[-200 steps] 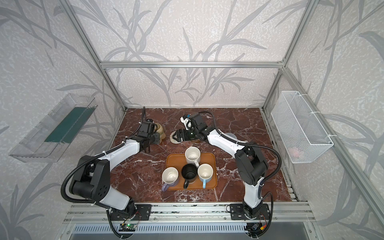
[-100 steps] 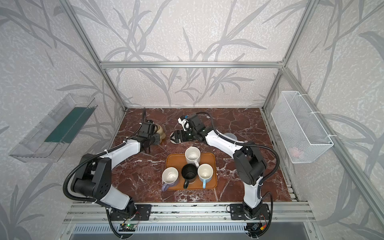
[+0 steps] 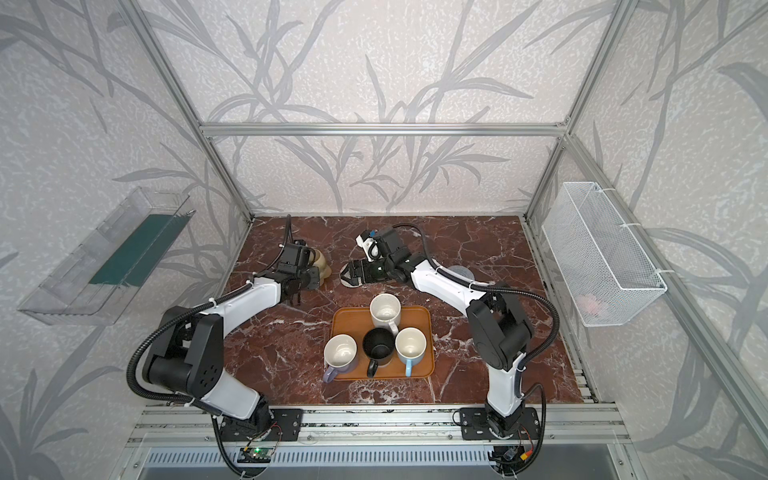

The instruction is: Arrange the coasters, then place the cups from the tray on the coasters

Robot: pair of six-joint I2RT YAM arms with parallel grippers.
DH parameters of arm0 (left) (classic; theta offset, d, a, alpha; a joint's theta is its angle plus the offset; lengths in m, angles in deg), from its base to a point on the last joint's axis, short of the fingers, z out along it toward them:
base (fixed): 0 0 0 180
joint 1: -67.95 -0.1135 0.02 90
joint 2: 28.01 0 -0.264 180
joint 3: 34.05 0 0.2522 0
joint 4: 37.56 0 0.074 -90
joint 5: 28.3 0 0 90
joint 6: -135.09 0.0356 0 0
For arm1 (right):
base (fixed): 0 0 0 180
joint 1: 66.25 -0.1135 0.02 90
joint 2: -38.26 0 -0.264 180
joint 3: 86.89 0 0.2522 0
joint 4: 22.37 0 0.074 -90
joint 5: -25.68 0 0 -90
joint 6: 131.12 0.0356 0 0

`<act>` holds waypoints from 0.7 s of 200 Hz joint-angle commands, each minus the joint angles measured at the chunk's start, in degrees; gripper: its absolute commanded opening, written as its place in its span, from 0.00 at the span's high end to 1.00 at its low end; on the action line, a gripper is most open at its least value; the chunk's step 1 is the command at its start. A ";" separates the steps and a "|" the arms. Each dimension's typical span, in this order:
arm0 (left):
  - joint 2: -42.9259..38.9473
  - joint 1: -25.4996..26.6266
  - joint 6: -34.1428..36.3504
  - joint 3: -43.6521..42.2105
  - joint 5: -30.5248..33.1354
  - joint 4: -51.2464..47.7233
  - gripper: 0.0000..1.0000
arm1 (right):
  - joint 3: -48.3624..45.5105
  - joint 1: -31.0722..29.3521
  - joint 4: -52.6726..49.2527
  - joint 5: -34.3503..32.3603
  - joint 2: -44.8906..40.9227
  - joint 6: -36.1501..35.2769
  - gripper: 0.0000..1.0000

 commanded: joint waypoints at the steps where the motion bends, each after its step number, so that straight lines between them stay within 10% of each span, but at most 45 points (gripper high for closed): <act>1: 1.46 -0.68 -1.28 1.12 -0.86 -2.88 0.85 | 1.96 -0.35 -0.66 0.57 0.10 0.00 0.13; 140: 0.38 -2.07 -2.17 2.14 -2.24 -7.08 0.57 | 1.61 -0.66 -0.87 0.47 -0.74 0.25 0.13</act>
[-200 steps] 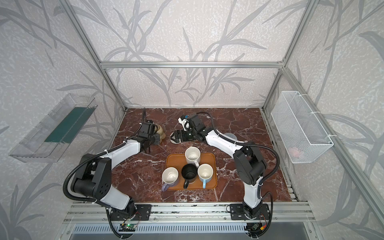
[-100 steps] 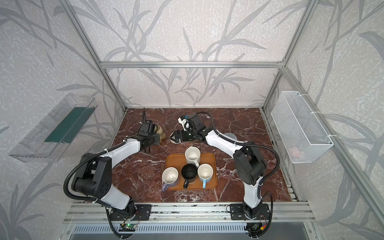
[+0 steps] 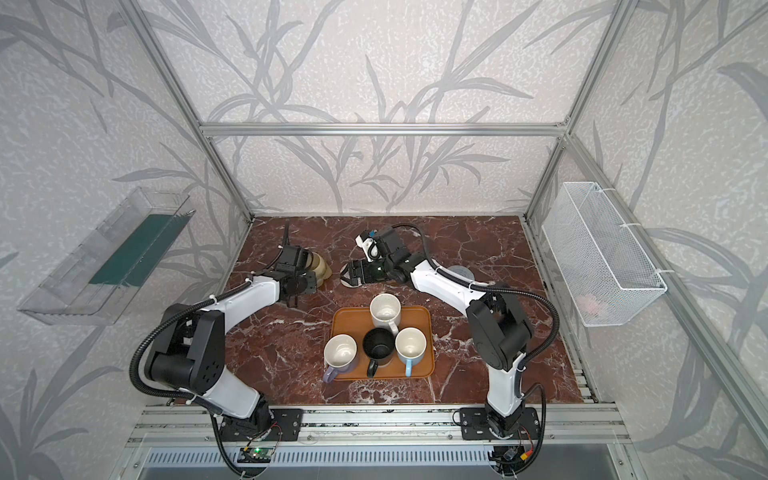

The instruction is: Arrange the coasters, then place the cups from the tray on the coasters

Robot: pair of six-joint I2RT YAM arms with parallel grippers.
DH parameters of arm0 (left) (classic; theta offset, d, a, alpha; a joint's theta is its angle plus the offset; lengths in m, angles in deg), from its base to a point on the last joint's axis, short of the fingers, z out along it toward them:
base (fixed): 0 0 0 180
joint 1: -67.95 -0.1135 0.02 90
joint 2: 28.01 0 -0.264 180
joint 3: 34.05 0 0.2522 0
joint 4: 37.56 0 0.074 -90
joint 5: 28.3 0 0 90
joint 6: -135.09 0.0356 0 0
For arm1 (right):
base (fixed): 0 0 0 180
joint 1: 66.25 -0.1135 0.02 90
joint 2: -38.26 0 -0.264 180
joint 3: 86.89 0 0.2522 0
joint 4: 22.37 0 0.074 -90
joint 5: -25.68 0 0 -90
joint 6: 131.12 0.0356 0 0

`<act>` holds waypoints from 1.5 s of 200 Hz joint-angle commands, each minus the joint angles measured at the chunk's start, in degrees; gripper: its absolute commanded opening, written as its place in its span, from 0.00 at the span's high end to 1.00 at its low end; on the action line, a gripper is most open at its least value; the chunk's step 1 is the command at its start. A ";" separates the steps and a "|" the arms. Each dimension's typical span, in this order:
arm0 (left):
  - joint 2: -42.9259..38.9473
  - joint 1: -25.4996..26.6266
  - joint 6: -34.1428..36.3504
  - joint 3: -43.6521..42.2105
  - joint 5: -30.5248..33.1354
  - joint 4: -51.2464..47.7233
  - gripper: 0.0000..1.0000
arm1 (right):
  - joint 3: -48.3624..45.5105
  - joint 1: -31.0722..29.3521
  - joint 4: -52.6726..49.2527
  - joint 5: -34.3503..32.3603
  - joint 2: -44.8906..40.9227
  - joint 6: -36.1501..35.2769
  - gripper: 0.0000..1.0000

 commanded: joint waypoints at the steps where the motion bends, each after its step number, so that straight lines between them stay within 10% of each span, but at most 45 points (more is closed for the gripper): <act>1: -0.63 -0.38 -0.45 1.98 -0.81 -1.42 0.57 | 1.57 -0.36 -0.87 0.46 -0.76 0.17 0.13; 56: -1.57 -0.39 -2.41 3.26 -4.60 -2.70 0.47 | 1.26 -0.36 -2.63 -0.92 -2.21 -0.91 0.12; 111: -7.44 -0.39 -5.88 2.81 -2.86 -5.23 0.06 | 7.16 -3.44 -18.99 -15.44 -6.54 -9.14 0.01; 168: -19.60 -0.36 -9.58 5.26 -3.95 -12.85 0.01 | 6.09 -3.87 -27.66 -20.04 -13.65 -10.92 0.00; 254: -28.12 3.07 -17.30 5.68 -36.03 -17.29 0.02 | -2.03 -3.87 -40.29 -24.88 -24.26 -14.10 0.30; 300: -28.70 12.85 -22.49 1.97 -35.75 -12.77 0.02 | -5.71 -3.88 -42.53 -21.69 -23.15 -13.91 0.49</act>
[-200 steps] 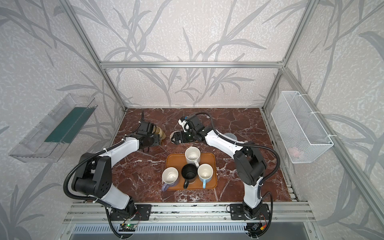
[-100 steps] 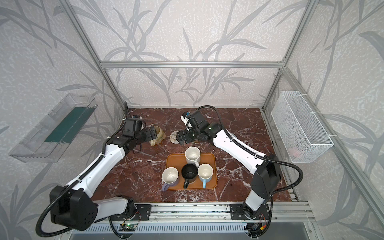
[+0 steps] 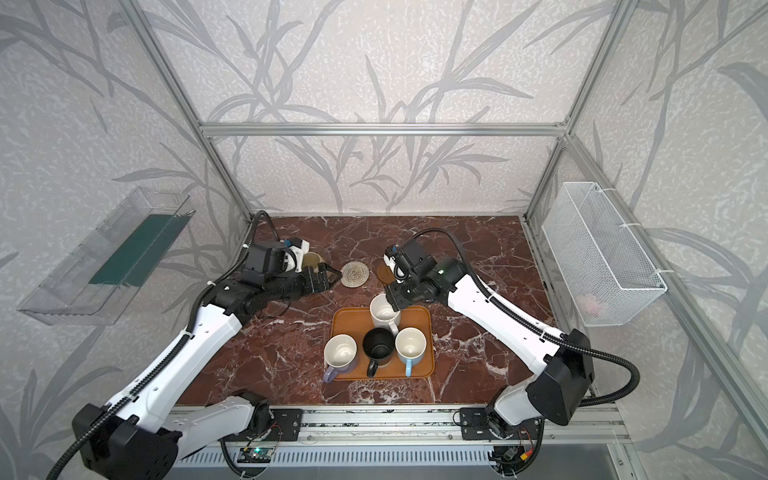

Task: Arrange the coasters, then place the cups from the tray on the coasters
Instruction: 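Lower the right gripper onto the white speckled mug rim and close it, then lift the white speckled mug off the tray with the right gripper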

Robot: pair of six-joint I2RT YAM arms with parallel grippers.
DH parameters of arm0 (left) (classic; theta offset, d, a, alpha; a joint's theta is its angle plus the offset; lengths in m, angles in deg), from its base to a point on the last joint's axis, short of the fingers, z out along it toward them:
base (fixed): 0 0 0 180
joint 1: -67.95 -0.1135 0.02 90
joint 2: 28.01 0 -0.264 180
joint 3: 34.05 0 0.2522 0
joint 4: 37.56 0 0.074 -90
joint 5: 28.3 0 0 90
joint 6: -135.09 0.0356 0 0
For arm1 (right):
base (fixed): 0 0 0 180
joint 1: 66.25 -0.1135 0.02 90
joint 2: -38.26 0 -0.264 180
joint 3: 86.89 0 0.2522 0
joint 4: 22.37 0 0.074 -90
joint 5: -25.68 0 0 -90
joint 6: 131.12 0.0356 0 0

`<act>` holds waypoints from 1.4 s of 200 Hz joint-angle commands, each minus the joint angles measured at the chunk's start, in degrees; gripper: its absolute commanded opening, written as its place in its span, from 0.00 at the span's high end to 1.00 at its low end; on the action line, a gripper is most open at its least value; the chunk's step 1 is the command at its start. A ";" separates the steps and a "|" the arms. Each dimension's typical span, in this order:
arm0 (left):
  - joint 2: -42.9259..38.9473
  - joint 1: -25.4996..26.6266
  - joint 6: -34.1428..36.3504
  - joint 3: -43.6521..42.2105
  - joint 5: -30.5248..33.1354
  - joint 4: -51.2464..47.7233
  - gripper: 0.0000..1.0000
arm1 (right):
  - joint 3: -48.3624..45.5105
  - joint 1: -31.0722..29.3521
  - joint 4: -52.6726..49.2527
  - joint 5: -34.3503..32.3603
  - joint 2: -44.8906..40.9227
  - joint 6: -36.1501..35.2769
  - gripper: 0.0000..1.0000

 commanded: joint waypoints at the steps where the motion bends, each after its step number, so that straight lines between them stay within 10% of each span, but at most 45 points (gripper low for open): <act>1: -1.27 2.97 -4.80 -2.96 -2.91 3.15 0.02 | -1.63 -0.07 -3.58 2.17 0.41 -0.42 0.50; 280: 3.64 7.37 -9.12 -8.99 0.38 10.06 0.03 | -8.46 -3.84 4.30 0.18 12.83 5.91 0.70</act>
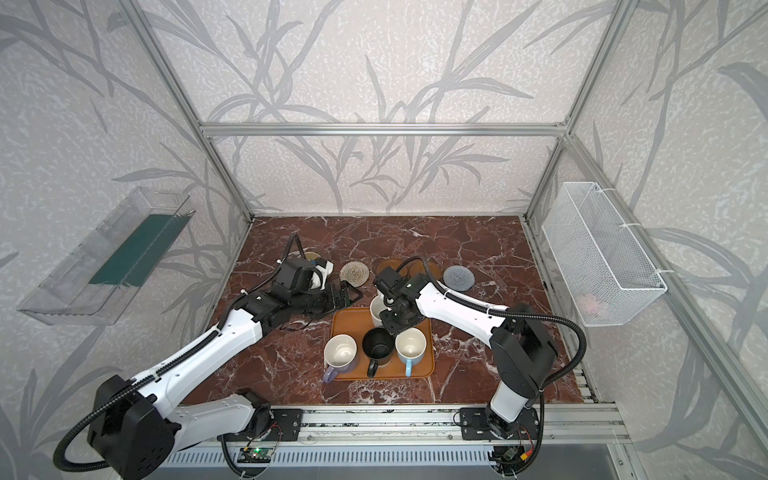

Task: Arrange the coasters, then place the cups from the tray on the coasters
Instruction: 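Lift the white speckled mug off the tray with the right gripper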

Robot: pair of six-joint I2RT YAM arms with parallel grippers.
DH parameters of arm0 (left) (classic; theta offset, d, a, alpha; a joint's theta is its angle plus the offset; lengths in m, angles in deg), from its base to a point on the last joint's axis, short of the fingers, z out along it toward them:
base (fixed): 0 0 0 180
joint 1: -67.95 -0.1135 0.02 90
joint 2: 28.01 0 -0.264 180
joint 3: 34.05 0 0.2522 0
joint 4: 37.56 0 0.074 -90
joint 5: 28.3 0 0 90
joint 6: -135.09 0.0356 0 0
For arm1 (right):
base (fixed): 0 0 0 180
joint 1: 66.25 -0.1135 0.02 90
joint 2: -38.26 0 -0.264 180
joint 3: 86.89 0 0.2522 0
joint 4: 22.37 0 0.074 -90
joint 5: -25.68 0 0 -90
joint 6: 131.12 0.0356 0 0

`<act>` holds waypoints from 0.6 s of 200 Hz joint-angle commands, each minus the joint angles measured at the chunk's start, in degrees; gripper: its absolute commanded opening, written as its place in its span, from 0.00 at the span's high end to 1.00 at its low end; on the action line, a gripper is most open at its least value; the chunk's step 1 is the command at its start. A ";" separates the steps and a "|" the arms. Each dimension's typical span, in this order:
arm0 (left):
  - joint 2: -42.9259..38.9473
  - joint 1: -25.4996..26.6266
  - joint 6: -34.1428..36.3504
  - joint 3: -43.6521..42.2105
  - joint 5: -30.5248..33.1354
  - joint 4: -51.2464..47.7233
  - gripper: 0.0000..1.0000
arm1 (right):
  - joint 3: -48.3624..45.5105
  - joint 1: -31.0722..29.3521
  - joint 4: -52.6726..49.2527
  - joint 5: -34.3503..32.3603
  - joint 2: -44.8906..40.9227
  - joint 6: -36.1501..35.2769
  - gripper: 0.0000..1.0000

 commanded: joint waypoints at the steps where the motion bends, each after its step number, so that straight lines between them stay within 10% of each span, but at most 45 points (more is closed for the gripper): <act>1: 0.34 0.12 0.69 0.22 0.84 0.25 0.03 | -0.54 -0.15 0.62 -1.90 1.01 1.05 0.70; 120: 0.42 0.12 0.61 -0.43 0.96 0.38 0.04 | -2.18 -0.15 5.68 -3.95 1.31 2.07 0.75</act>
